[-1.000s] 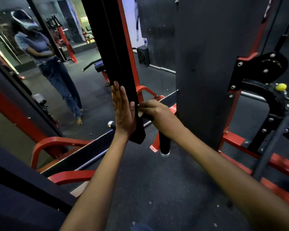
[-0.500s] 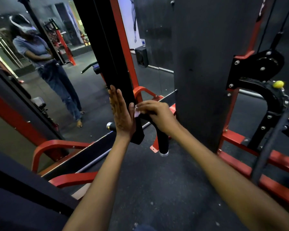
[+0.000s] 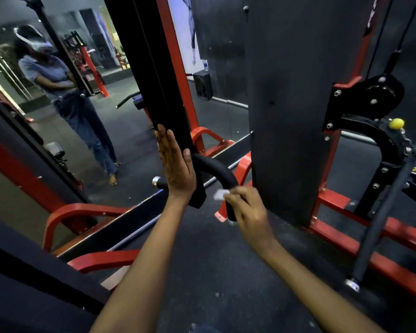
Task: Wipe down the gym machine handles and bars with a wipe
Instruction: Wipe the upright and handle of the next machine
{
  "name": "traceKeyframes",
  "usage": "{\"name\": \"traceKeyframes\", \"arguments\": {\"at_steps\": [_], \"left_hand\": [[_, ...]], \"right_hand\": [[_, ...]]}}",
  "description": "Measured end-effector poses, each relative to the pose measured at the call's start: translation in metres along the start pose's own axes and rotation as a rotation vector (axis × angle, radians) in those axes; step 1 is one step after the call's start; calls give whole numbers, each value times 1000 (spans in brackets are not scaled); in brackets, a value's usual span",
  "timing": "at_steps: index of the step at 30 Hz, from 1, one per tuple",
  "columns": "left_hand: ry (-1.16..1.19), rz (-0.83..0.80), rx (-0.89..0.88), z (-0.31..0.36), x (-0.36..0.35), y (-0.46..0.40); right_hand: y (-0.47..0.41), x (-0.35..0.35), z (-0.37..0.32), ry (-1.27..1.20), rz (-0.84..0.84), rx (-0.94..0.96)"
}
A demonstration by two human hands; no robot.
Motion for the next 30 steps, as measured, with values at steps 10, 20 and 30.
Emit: {"name": "traceKeyframes", "arguments": {"at_steps": [10, 20, 30], "left_hand": [[11, 7, 29, -2, 0, 6], [-1, 10, 56, -3, -2, 7], [-55, -110, 185, 18, 18, 11]], "right_hand": [[53, 12, 55, -53, -116, -480], [-62, 2, 31, -495, -461, -547], [-2, -19, 46, 53, -758, -682]]}}
Point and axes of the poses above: each hand's wrist, its own y-axis away from the middle knuckle, its own x-axis out of the back of the hand, z = x × y, the point moved 1 cm from there along -y, towards the middle knuckle, and after that the axes turned 6 degrees about y, right-handed, at the moved point
